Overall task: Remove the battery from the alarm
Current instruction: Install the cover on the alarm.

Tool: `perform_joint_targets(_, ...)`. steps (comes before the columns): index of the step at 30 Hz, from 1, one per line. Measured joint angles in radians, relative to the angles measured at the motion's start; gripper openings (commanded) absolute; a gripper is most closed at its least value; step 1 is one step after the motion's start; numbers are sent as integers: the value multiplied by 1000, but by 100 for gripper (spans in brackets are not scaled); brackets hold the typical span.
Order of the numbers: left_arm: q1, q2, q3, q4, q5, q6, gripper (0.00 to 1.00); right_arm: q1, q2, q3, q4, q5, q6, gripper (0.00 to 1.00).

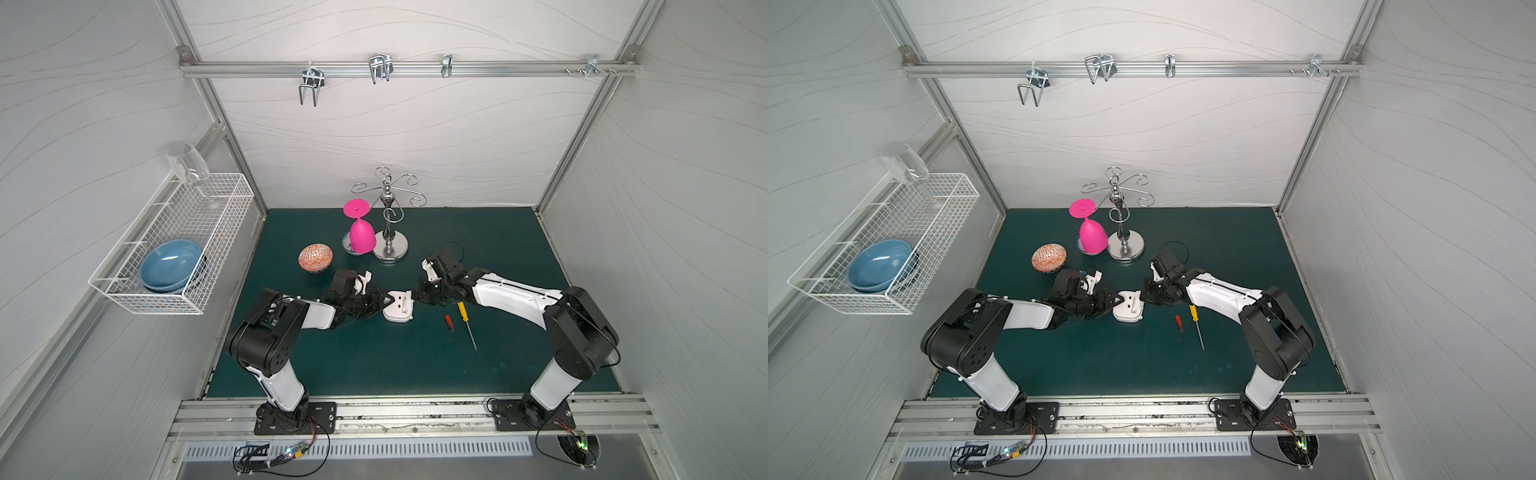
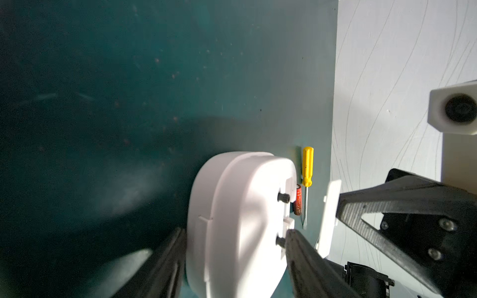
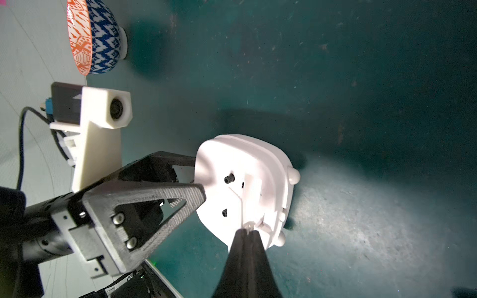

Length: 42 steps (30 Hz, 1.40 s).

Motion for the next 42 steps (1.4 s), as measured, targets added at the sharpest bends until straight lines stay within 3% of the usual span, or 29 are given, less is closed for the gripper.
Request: perform_joint_targets(42, -35, -16, -31, 38, -39, -35, 65, 20, 79, 59, -89, 29, -20, 0)
